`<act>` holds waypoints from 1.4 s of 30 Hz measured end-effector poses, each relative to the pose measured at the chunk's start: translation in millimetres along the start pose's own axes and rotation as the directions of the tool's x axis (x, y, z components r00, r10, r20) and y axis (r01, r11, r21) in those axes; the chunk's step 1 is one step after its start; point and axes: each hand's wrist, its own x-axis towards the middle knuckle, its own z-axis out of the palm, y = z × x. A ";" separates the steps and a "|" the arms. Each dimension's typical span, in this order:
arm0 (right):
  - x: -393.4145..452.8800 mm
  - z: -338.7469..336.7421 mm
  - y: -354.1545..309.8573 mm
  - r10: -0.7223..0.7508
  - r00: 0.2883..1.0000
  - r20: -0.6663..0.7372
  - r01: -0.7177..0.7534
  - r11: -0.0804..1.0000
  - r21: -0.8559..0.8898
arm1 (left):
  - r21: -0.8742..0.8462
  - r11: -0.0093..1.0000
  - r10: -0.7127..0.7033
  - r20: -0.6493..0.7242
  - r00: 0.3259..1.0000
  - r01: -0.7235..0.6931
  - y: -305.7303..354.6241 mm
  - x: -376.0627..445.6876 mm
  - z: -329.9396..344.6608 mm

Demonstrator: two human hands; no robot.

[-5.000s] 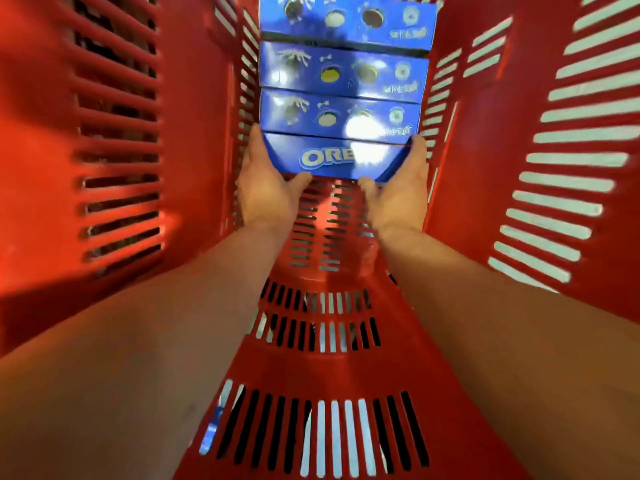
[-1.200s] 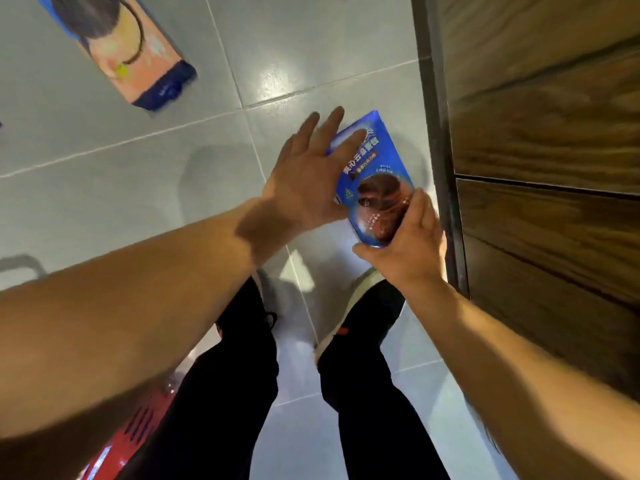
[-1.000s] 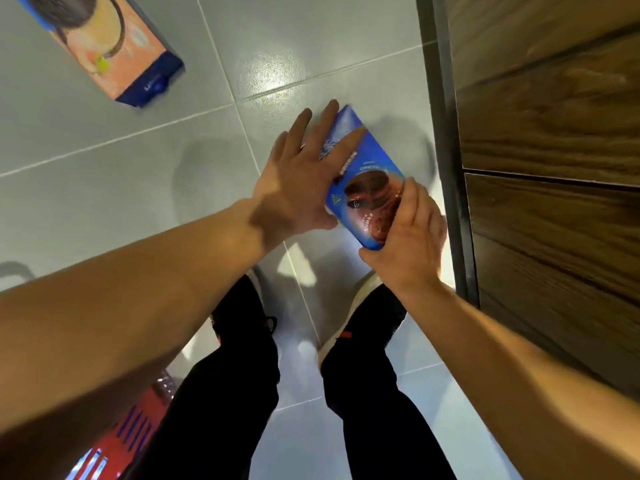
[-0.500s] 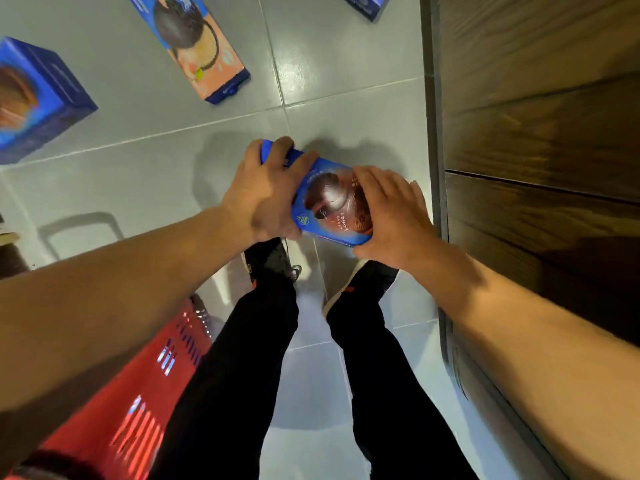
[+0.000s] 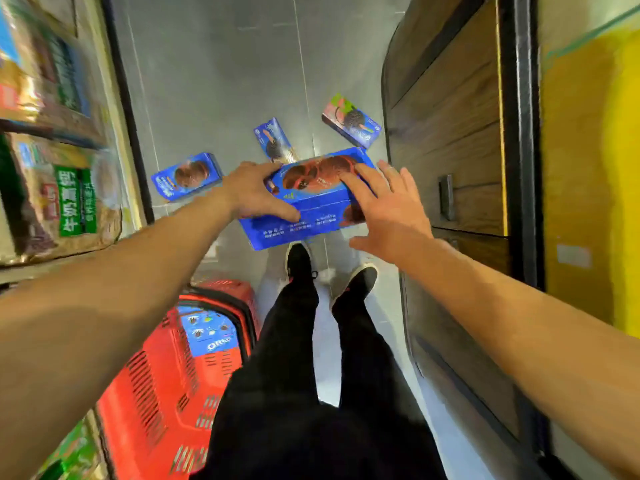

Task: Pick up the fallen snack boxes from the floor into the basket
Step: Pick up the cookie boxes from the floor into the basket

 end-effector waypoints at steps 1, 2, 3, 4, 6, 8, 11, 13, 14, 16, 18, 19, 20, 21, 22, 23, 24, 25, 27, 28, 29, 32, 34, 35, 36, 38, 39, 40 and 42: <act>-9.1 -22.3 -6.6 -0.011 1.000 -0.026 0.010 1.000 -0.026 | -0.051 0.999 0.008 0.010 1.000 -0.007 7.7 -22.7 -13.8; -15.0 -40.1 -11.1 -0.029 0.997 -0.066 0.025 0.997 -0.067 | -0.110 0.994 0.008 0.022 1.000 -0.006 14.7 -40.3 -25.0; -20.4 -54.0 -14.5 -0.050 0.990 -0.128 0.038 0.994 -0.100 | -0.166 0.986 0.019 0.025 1.000 -0.015 21.3 -55.7 -34.3; -28.0 -68.0 -18.3 -0.079 0.975 -0.206 0.055 0.992 -0.116 | -0.198 0.980 0.035 0.019 0.999 -0.030 28.9 -73.4 -42.0; -39.4 -88.1 -21.9 -0.136 0.924 -0.358 0.099 0.988 -0.121 | -0.259 0.964 0.067 -0.015 0.998 -0.068 42.2 -103.2 -51.3; -50.4 -103.9 -25.4 -0.170 0.893 -0.417 0.123 0.983 -0.139 | -0.298 0.952 0.049 -0.085 0.995 -0.072 49.1 -130.5 -48.3; -71.8 -119.4 -27.2 -0.182 0.909 -0.374 0.158 0.983 -0.093 | -0.404 0.906 0.027 -0.238 0.971 -0.124 45.8 -166.9 -28.8; -87.1 -127.1 -26.1 -0.145 0.940 -0.308 0.161 0.987 0.025 | -0.445 0.869 0.032 -0.385 0.923 -0.216 40.9 -188.7 -11.6; -94.7 -131.4 -25.1 -0.135 0.952 -0.274 0.163 0.983 0.085 | -0.431 0.865 0.038 -0.451 0.892 -0.255 40.4 -201.2 -2.4; -107.5 -136.0 -20.7 -0.120 0.969 -0.214 0.162 0.968 0.191 | -0.355 0.885 0.073 -0.532 0.843 -0.301 39.7 -219.9 19.4; -123.6 -135.6 -15.6 -0.174 0.967 -0.188 0.219 0.942 0.253 | -0.279 0.911 0.082 -0.598 0.798 -0.303 45.2 -243.7 49.0; -128.7 -135.0 -13.5 -0.200 0.962 -0.187 0.247 0.928 0.279 | -0.242 0.924 0.087 -0.618 0.781 -0.295 47.0 -251.7 61.5; -134.2 -133.9 -11.9 -0.229 0.956 -0.181 0.276 0.911 0.305 | -0.239 0.932 0.059 -0.643 0.763 -0.274 48.7 -260.9 75.6; -140.9 -132.3 -12.0 -0.261 0.949 -0.175 0.307 0.892 0.331 | -0.255 0.935 0.011 -0.674 0.739 -0.247 49.9 -270.5 89.0; -146.7 -129.3 -13.5 -0.288 0.940 -0.182 0.337 0.872 0.357 | -0.279 0.933 -0.037 -0.702 0.711 -0.227 49.4 -278.9 101.2; -150.9 -126.5 -15.9 -0.302 0.933 -0.197 0.358 0.847 0.394 | -0.303 0.928 -0.078 -0.724 0.686 -0.214 47.0 -288.1 112.9; -154.0 -125.2 -16.7 -0.286 0.933 -0.219 0.356 0.816 0.455 | -0.317 0.926 -0.102 -0.735 0.670 -0.207 47.5 -294.2 119.7; -161.6 -122.6 -23.4 -0.291 0.929 -0.229 0.369 0.776 0.512 | -0.342 0.920 -0.148 -0.752 0.642 -0.189 44.1 -308.3 132.4; -176.6 -116.6 -37.8 -0.310 0.924 -0.222 0.380 0.713 0.589 | -0.400 0.903 -0.243 -0.773 0.586 -0.154 38.0 -335.1 156.9; -185.7 -113.6 -51.9 -0.344 0.917 -0.201 0.392 0.689 0.610 | -0.453 0.880 -0.310 -0.774 0.553 -0.141 31.3 -353.1 172.5; -194.2 -108.6 -66.9 -0.385 0.906 -0.176 0.405 0.669 0.623 | -0.494 0.860 -0.366 -0.775 0.516 -0.132 24.5 -370.6 187.8; -214.7 -89.9 -112.5 -0.491 0.863 -0.120 0.448 0.634 0.631 | -0.574 0.809 -0.485 -0.773 0.409 -0.126 0.0 -416.7 230.3; -227.1 -75.0 -144.4 -0.556 0.828 -0.076 0.473 0.620 0.625 | -0.623 0.774 -0.559 -0.758 0.337 -0.117 -15.7 -446.0 259.3; -235.1 -67.4 -160.5 -0.584 0.810 -0.050 0.484 0.618 0.619 | -0.655 0.747 -0.601 -0.739 0.305 -0.112 -22.3 -460.8 274.2; -243.8 -57.3 -176.2 -0.618 0.785 -0.030 0.502 0.608 0.615 | -0.687 0.718 -0.643 -0.715 0.275 -0.108 -29.6 -474.7 290.7; -264.0 -37.4 -206.1 -0.671 0.740 0.052 0.508 0.608 0.610 | -0.746 0.658 -0.717 -0.661 0.220 -0.098 -45.2 -500.2 326.0; -277.4 -25.6 -221.4 -0.685 0.723 0.097 0.500 0.614 0.612 | -0.770 0.631 -0.746 -0.635 0.198 -0.094 -55.0 -512.8 346.1; -291.2 -11.8 -236.1 -0.697 0.705 0.130 0.497 0.617 0.610 | -0.791 0.604 -0.771 -0.611 0.181 -0.097 -65.8 -526.0 367.7; -315.7 9.6 -256.8 -0.716 0.678 0.164 0.505 0.617 0.604 | -0.819 0.564 -0.802 -0.574 0.164 -0.104 -82.8 -545.8 399.9</act>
